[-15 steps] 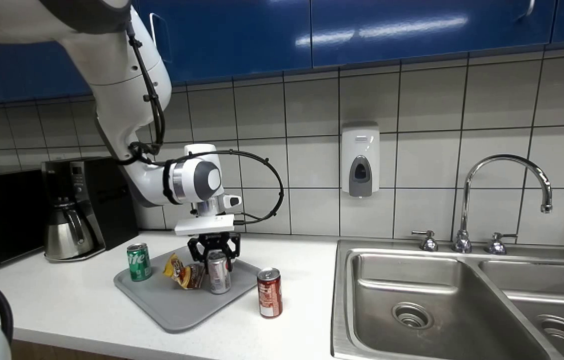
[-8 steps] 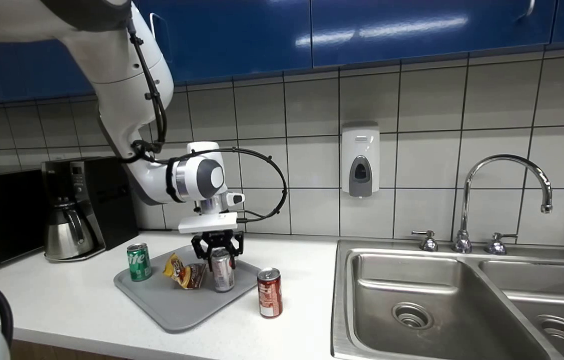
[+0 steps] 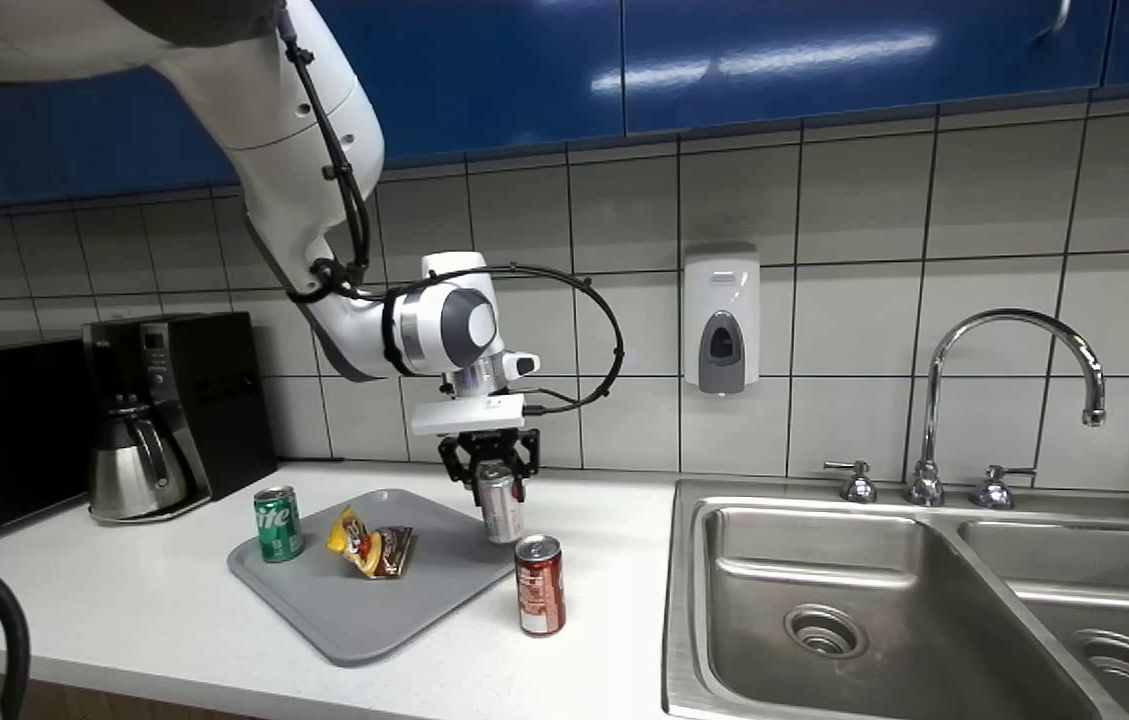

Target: Remove the red, grey and green cans from the tray

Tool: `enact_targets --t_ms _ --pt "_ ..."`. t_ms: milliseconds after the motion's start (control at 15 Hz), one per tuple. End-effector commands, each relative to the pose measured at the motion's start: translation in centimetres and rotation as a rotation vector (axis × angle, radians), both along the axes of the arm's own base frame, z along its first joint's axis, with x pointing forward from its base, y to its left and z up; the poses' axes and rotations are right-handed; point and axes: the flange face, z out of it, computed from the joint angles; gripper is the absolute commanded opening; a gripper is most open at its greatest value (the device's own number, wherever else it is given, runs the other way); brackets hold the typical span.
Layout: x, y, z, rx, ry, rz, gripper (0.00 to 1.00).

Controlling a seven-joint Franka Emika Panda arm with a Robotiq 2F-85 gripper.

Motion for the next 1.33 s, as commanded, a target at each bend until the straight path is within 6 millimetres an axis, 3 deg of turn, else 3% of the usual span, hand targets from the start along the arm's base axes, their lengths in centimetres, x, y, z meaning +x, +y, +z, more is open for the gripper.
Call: enact_targets --t_ms 0,533,1267 --pt "1.0 -2.3 2.3 -0.009 -0.026 -0.064 0.38" --pt "1.7 -7.6 2.7 -0.028 -0.037 -0.186 0.38" --pt "1.9 -11.2 -1.6 -0.039 0.022 -0.324 0.38"
